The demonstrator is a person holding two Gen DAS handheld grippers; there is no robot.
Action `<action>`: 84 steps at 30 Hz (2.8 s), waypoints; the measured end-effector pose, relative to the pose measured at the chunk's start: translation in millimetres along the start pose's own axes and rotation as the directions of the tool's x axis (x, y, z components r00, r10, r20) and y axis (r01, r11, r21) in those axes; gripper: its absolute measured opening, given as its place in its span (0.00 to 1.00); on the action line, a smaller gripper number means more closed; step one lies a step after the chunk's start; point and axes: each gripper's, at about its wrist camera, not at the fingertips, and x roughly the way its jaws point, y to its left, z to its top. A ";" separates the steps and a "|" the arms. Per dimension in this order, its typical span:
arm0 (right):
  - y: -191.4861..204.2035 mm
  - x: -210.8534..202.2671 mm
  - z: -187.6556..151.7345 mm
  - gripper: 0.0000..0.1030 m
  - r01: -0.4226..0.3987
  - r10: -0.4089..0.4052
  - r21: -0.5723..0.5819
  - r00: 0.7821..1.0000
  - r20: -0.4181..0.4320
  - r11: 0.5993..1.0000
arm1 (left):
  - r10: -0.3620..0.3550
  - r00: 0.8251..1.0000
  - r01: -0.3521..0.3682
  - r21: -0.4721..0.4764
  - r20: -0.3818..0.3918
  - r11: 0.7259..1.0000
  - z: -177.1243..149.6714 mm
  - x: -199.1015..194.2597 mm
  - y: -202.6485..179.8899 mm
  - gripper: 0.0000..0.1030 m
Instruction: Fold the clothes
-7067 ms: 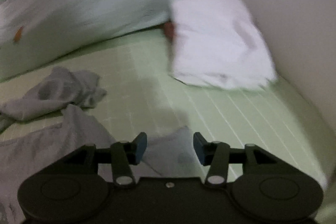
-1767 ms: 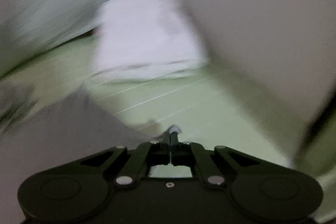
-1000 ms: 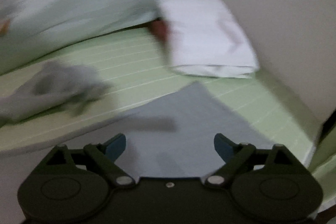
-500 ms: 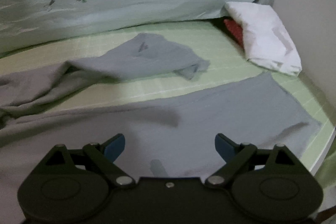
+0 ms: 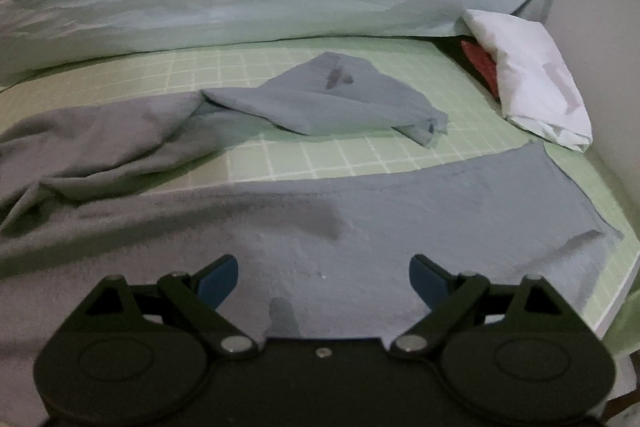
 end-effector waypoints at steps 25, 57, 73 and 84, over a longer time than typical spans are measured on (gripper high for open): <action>-7.1 5.0 2.7 0.91 -0.071 0.071 0.000 0.997 -0.013 0.997 | 0.161 0.948 -0.190 -0.081 -0.276 0.978 -51.8 12.5 41.2 0.10; -166.8 166.8 112.2 0.50 -0.300 0.311 0.465 0.949 0.054 0.833 | 0.100 0.979 -0.096 0.033 -0.176 0.995 12.0 33.9 -222.6 0.90; -172.9 156.3 121.4 0.01 -0.245 0.237 0.498 0.968 0.080 0.832 | 0.067 0.974 -0.055 0.060 -0.218 0.997 10.5 45.3 -240.3 0.90; -185.0 49.7 140.0 0.01 -0.295 0.194 0.289 0.924 0.330 0.911 | 0.075 0.973 -0.068 0.038 -0.220 0.997 5.7 45.0 -227.0 0.90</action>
